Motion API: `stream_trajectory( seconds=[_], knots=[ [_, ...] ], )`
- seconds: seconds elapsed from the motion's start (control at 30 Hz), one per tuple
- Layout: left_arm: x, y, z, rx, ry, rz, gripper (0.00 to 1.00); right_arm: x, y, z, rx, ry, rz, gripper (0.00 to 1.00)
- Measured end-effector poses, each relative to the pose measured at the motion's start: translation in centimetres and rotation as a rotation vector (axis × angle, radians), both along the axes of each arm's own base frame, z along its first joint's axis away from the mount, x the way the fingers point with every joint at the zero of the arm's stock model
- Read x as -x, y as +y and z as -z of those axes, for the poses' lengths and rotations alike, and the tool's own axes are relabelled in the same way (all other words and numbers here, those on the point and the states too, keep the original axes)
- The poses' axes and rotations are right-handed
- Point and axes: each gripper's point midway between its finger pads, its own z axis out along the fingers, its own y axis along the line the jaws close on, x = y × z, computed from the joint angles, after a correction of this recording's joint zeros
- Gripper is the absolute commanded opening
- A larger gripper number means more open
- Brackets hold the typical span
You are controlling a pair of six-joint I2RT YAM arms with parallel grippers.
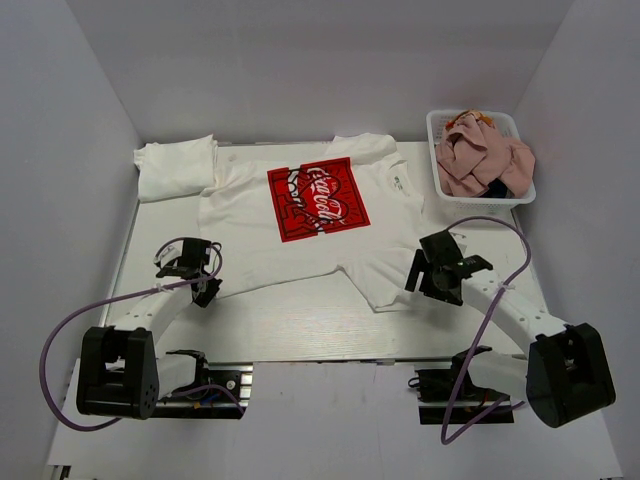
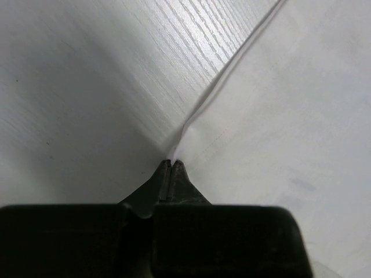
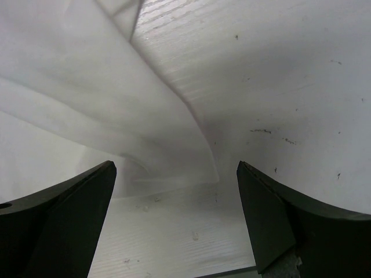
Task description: Fold and stack the t-shirts
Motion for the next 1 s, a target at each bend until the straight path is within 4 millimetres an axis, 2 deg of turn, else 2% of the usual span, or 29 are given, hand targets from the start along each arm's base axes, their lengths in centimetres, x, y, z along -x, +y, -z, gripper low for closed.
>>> stream_trajectory(
  seconds=[0.13, 0.2, 0.23, 0.3, 0.4, 0.43, 0.53, 0.67, 0.83, 0.9, 1.0],
  knots=[
    [0.0, 0.0, 0.0, -0.002, -0.002, 0.012, 0.00, 0.4, -0.6, 0.5, 0.000, 0.019, 0.042, 0.90],
    [0.0, 0.0, 0.0, -0.002, -0.002, 0.016, 0.00, 1.0, -0.8, 1.3, 0.004, 0.048, 0.047, 0.83],
    [-0.1, -0.1, 0.0, -0.002, -0.003, 0.018, 0.00, 1.4, -0.9, 1.9, 0.001, 0.066, 0.049, 0.65],
    [-0.1, -0.1, 0.0, -0.002, -0.003, 0.021, 0.00, 1.9, -0.6, 2.7, -0.018, 0.095, 0.056, 0.45],
    [-0.1, -0.1, 0.0, 0.000, -0.002, 0.025, 0.00, 1.6, -0.2, 2.7, -0.050, 0.084, 0.061, 0.16],
    [-0.1, -0.2, 0.0, 0.001, -0.002, 0.027, 0.00, 1.6, 0.1, 2.8, -0.067, 0.080, 0.062, 0.00],
    [0.0, -0.3, 0.0, 0.005, -0.002, 0.029, 0.00, 2.2, 0.6, 2.8, -0.121, 0.073, 0.070, 0.00],
    [0.8, -0.9, 0.0, 0.038, -0.005, 0.046, 0.00, 4.8, 1.0, 2.0, -0.180, 0.114, 0.073, 0.00],
    [3.6, -2.2, -0.4, 0.106, 0.029, 0.072, 0.00, 6.9, 1.8, -1.9, -0.287, 0.091, 0.091, 0.00],
    [4.1, -3.3, -1.2, 0.162, 0.001, 0.099, 0.00, 7.4, 1.9, -3.4, -0.299, 0.097, 0.094, 0.00],
    [4.9, -4.4, -2.7, 0.223, -0.038, 0.127, 0.00, 7.9, 1.8, -4.4, -0.286, 0.126, 0.095, 0.00]
  ],
)
